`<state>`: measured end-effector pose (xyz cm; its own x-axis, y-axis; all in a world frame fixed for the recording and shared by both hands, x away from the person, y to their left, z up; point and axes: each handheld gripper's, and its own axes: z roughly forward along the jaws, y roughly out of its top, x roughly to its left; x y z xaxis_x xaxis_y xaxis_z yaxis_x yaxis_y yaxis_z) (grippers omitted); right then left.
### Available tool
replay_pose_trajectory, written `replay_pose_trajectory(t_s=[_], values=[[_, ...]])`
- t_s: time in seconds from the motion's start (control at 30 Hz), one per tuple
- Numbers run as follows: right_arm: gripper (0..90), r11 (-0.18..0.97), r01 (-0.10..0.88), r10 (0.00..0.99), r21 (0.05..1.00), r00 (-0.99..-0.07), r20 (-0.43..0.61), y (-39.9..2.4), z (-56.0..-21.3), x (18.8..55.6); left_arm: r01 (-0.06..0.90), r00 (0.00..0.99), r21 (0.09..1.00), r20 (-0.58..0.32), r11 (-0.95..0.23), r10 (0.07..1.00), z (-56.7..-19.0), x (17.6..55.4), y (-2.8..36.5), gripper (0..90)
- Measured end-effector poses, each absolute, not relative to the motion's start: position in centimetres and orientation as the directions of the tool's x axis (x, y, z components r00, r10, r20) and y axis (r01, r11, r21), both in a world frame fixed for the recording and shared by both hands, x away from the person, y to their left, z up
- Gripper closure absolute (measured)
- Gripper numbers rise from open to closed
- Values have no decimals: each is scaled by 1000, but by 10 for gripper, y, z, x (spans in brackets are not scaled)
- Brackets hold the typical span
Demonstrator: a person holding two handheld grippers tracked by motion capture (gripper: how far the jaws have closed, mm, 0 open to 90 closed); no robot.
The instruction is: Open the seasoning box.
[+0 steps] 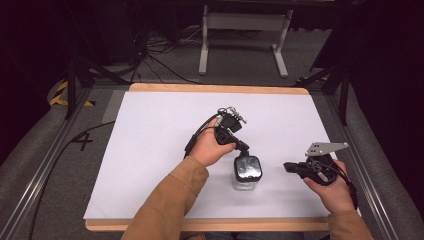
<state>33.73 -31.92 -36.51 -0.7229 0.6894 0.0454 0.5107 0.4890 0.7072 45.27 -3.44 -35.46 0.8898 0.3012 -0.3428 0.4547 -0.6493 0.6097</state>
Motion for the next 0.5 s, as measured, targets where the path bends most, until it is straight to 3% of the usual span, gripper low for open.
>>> replay_pose_trajectory(t_s=[0.5], values=[[900,517,484,651,706,-758,42,-310,-364,335,469,882,601,-362,-647,302,-355,453,-34,875]])
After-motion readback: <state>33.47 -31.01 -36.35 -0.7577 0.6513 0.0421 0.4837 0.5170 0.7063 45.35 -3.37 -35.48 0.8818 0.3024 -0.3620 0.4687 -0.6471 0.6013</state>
